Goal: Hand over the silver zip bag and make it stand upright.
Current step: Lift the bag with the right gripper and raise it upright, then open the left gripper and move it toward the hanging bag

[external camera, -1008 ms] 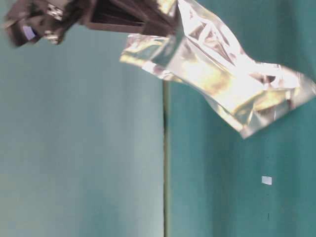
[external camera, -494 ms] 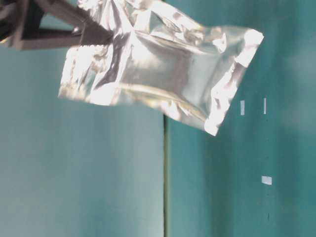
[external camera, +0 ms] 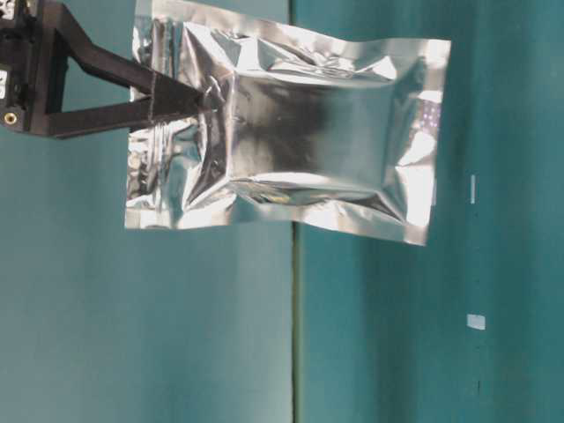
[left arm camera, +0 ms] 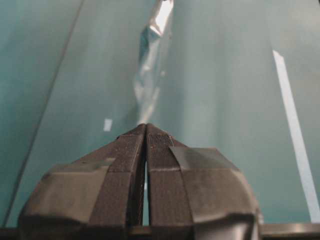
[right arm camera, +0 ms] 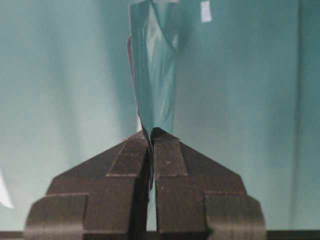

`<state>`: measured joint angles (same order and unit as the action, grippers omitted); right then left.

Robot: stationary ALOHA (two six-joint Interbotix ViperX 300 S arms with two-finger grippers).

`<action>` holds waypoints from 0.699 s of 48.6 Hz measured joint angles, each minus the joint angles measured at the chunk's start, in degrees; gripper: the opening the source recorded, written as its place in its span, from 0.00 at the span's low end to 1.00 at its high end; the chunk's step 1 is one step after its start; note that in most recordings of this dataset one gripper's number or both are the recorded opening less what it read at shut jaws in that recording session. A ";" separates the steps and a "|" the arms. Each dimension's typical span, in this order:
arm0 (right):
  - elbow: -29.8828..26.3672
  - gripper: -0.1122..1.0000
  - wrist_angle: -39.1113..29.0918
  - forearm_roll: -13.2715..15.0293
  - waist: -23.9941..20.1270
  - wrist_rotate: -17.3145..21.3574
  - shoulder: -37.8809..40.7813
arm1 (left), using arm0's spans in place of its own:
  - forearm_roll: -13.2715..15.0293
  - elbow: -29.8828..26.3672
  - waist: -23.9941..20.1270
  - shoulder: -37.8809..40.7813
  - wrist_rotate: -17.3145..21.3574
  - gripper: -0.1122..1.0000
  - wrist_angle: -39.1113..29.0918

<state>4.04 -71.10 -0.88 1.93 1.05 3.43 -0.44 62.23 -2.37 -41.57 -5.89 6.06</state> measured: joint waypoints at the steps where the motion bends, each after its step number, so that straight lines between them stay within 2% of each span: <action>1: -0.18 0.11 0.00 0.26 -0.18 -0.70 0.18 | 0.00 0.00 0.00 0.00 0.00 0.09 0.00; 14: -0.26 0.11 0.70 3.52 -1.14 -5.27 1.05 | 0.00 0.00 0.00 0.18 -2.37 0.10 0.26; 18: -0.26 0.11 1.49 3.87 -1.14 -5.62 1.05 | 0.00 0.00 0.00 0.35 -2.64 0.14 0.35; 22: -0.26 0.11 2.29 3.96 -1.14 -5.98 1.05 | 0.00 0.00 0.00 0.53 -3.08 0.27 0.26; 27: -0.26 0.11 2.72 4.04 -1.14 -6.42 1.23 | 0.00 0.00 -0.09 1.14 -3.60 0.55 0.26; 30: -0.26 0.11 2.81 3.96 -1.14 -6.68 1.49 | -0.09 0.00 -0.18 1.58 -2.81 0.72 0.26; 34: -0.26 0.11 2.99 4.04 -1.23 -7.03 1.85 | -0.09 0.00 -0.18 2.02 -1.76 0.90 0.26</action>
<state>3.78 -68.12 3.16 0.70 -5.98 5.27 -0.53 62.23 -2.55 -39.55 -7.65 6.33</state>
